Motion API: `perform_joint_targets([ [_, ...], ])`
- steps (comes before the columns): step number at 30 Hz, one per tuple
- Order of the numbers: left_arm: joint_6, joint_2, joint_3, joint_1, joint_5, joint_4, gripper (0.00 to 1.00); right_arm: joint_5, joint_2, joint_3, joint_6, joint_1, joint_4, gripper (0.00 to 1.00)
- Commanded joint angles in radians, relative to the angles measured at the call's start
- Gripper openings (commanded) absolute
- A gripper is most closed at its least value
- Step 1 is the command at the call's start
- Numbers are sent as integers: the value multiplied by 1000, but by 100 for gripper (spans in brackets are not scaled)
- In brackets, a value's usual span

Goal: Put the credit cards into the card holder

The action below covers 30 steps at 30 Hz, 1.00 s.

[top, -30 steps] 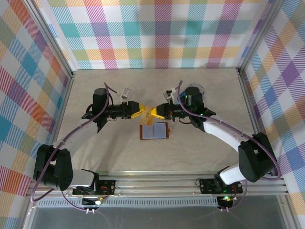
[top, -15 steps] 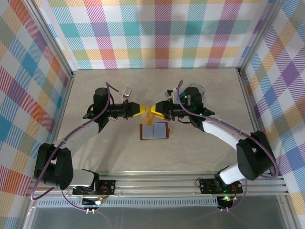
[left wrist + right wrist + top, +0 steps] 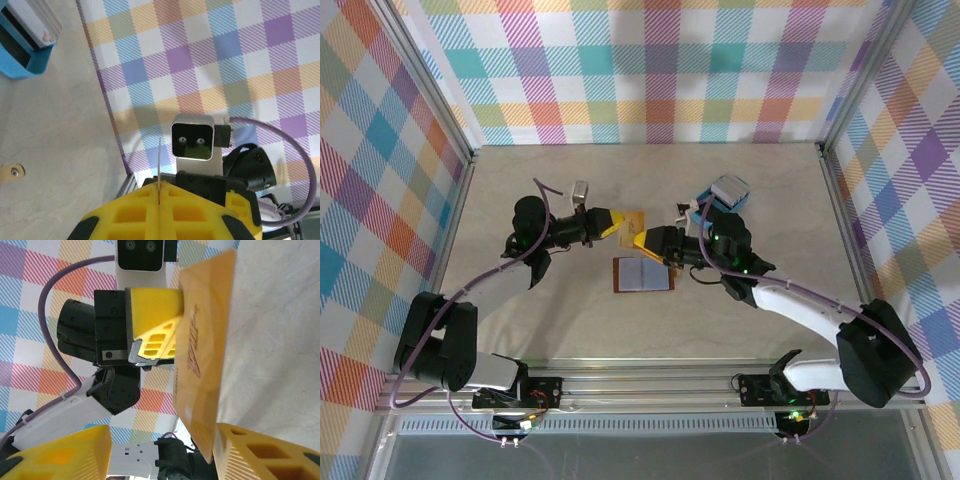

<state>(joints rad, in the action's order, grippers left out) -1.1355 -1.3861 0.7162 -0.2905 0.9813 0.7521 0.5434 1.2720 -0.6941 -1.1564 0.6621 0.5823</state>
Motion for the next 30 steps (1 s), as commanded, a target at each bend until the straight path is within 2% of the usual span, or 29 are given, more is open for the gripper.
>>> perform_joint_targets([
  [1, -28, 38, -15, -9, -34, 73, 0, -126, -54, 35, 30, 2, 10, 55],
  [4, 22, 69, -16, -10, -47, -12, 0, -141, -66, 41, 37, 2, 3, 48],
  [8, 40, 72, -21, -16, -37, -28, 0, -86, -52, 13, 65, 0, 9, 38],
  [17, 39, 98, -35, -32, -38, -37, 0, -34, -6, -24, 55, -4, 23, 35],
  [19, 39, 101, -38, -36, -37, -39, 0, -28, 2, -24, 48, -4, 34, 29],
  [25, 59, 102, -38, -39, -47, -76, 2, -31, -5, -6, 58, -6, 70, 0],
  [27, 61, 106, -41, -38, -54, -79, 32, -41, -14, 4, 68, -9, 63, 0],
  [28, 69, 113, -45, -34, -59, -97, 52, -52, -22, 8, 80, -14, 56, 0],
  [30, 117, 144, -42, -20, -97, -207, 67, -83, -37, 19, 111, -21, -20, 0],
])
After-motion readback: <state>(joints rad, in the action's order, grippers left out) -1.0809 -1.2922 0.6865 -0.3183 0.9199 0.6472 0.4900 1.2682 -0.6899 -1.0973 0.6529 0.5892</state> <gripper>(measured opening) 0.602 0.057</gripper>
